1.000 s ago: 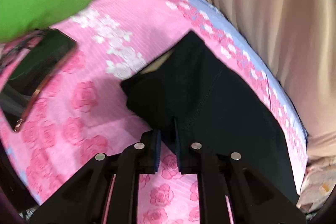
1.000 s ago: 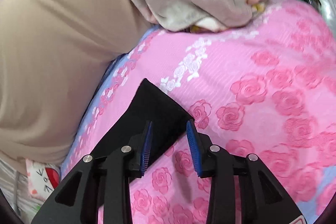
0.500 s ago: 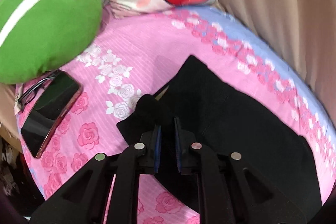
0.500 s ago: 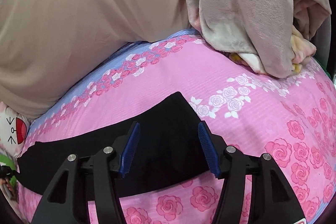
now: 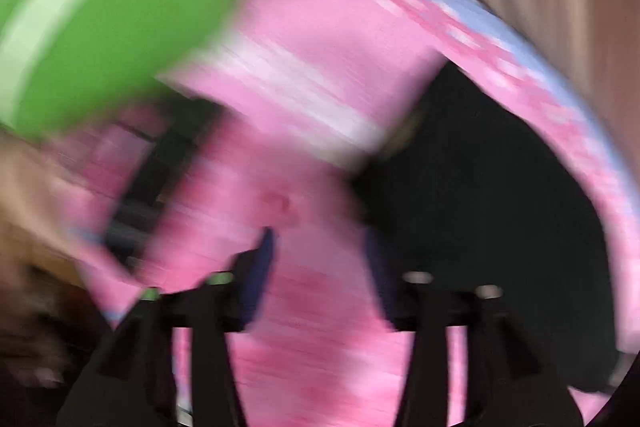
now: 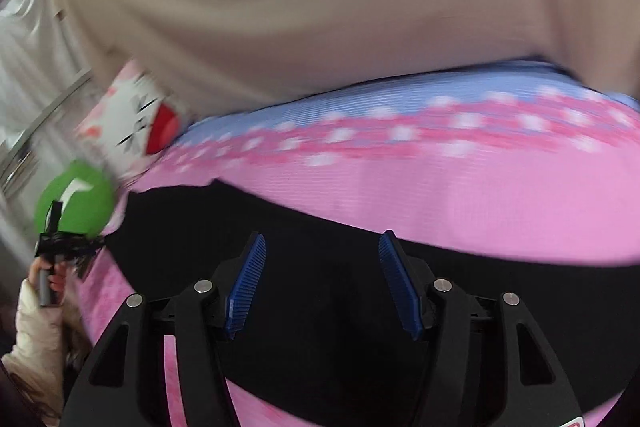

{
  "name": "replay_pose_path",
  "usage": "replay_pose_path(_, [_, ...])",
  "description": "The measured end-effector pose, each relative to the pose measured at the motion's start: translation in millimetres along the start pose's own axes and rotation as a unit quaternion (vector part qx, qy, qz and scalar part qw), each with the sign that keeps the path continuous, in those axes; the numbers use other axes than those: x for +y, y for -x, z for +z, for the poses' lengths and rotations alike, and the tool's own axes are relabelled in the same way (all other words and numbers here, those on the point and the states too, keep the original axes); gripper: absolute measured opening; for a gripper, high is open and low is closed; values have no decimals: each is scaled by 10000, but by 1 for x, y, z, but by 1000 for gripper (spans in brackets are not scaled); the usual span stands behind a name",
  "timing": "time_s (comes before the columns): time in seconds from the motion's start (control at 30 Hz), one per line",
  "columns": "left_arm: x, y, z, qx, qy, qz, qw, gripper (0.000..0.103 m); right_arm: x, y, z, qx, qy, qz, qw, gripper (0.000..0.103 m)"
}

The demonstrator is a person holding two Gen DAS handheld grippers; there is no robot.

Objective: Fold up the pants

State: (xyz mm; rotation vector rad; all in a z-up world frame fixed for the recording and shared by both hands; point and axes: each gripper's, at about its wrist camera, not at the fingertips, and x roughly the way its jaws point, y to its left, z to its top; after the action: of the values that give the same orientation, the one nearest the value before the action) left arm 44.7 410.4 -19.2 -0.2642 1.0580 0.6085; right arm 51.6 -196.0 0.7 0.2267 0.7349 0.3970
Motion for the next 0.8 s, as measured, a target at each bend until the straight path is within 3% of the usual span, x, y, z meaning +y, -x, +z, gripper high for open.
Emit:
replay_pose_path(0.03, [6, 11, -2, -371, -61, 498, 9981, 62, 16, -21, 8, 91, 140, 131, 9998, 59])
replay_pose_path(0.07, [9, 19, -3, -557, -66, 518, 9971, 62, 34, -45, 16, 241, 284, 295, 9989, 59])
replay_pose_path(0.13, [11, 33, -5, -684, 25, -359, 9970, 62, 64, -92, 29, 463, 482, 512, 9964, 59])
replay_pose_path(0.23, [-14, 38, -10, -589, -109, -1698, 9837, 62, 100, -168, 49, 845, 727, 498, 9925, 55])
replay_pose_path(0.3, [-46, 31, -16, -528, -485, -2016, 9768, 63, 113, -205, 58, 1009, 807, 388, 9909, 55])
replay_pose_path(0.37, [-68, 17, -25, -440, -731, -1936, 9774, 63, 119, -234, 62, 1216, 838, 240, 9887, 56])
replay_pose_path(0.4, [-76, 9, -29, -371, -848, -1906, 9773, 63, 123, -245, 62, 1370, 894, 222, 9863, 47])
replay_pose_path(0.43, [-84, 0, -34, -278, -936, -1850, 9779, 63, 121, -249, 58, 1453, 941, 223, 9847, 6])
replay_pose_path(0.5, [-90, -19, -43, -199, -1058, -1664, 9802, 63, 133, -263, 52, 1636, 1227, 123, 9788, 4])
replay_pose_path(0.57, [-92, -16, -51, -400, -1162, -1516, 9808, 65, 139, -274, 54, 1501, 1489, -208, 9772, 4])
replay_pose_path(0.67, [-93, -15, -55, -445, -1206, -1394, 9819, 72, 134, -271, 68, 1154, 1269, -531, 9838, 0])
replay_pose_path(0.73, [-90, -16, -56, -477, -1196, -1380, 9820, 73, 135, -242, 74, 770, 980, -140, 9921, 1])
replay_pose_path(0.8, [-89, -15, -58, -466, -1156, -1405, 9822, 74, 143, -225, 63, 819, 1026, 209, 9911, 2])
